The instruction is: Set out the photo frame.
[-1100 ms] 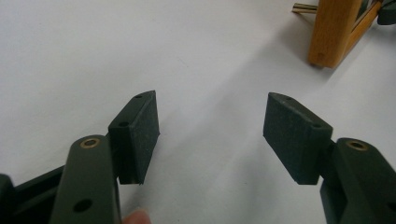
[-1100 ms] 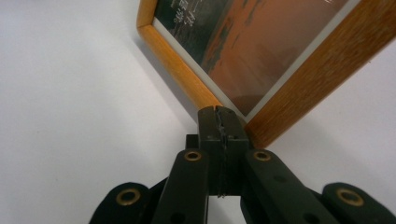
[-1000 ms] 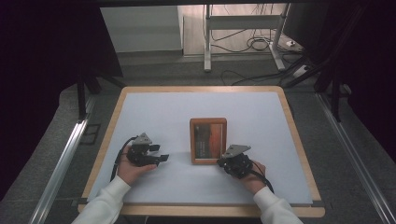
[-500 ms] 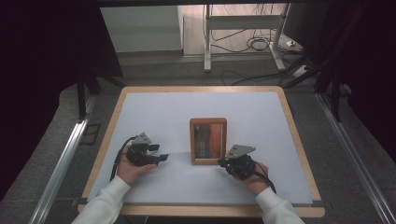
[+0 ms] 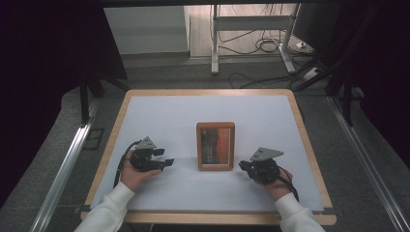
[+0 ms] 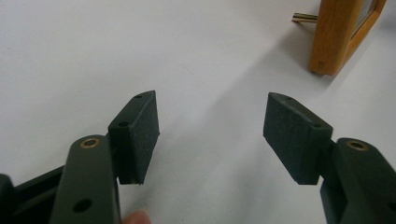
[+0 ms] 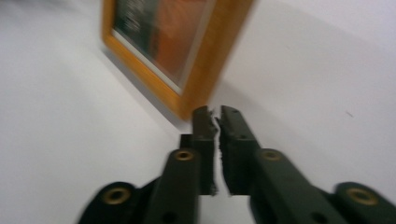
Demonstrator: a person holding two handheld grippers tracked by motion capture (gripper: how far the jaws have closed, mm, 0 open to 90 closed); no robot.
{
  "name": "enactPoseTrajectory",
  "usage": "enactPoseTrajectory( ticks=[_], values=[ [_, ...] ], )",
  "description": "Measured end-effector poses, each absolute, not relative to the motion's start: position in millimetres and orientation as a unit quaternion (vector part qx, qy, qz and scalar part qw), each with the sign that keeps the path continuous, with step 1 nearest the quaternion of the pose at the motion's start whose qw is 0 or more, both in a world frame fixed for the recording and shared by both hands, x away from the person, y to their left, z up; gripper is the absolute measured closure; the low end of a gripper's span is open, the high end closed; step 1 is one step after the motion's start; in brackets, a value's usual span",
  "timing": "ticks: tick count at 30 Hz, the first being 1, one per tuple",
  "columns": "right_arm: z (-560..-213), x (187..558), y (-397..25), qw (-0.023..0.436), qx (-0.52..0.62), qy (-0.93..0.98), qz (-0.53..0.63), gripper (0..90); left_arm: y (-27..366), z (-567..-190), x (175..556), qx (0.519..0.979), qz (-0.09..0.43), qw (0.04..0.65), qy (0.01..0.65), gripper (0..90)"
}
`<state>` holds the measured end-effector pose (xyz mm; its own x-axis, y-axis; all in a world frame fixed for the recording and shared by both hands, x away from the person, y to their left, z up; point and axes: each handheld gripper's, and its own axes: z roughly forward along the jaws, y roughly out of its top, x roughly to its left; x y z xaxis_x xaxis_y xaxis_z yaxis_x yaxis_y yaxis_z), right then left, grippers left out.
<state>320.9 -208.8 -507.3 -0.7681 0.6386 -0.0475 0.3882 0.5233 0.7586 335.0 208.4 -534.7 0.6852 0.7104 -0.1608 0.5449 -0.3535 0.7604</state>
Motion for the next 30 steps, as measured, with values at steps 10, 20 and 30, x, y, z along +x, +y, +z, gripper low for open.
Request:
enactPoseTrajectory(
  ticks=[10,20,30],
  values=[
    [-512,316,-256,0.18,0.379,0.814,0.401,33.5,206,-533,324,0.812,0.114,0.42,0.388,35.2],
    [-515,311,-289,0.194,0.408,0.798,0.4,30.1,208,-533,312,0.808,0.119,0.419,0.397,35.2],
    [-517,313,-290,0.197,0.41,0.797,0.396,29.3,207,-535,314,0.811,0.116,0.417,0.394,35.2]
  ],
)
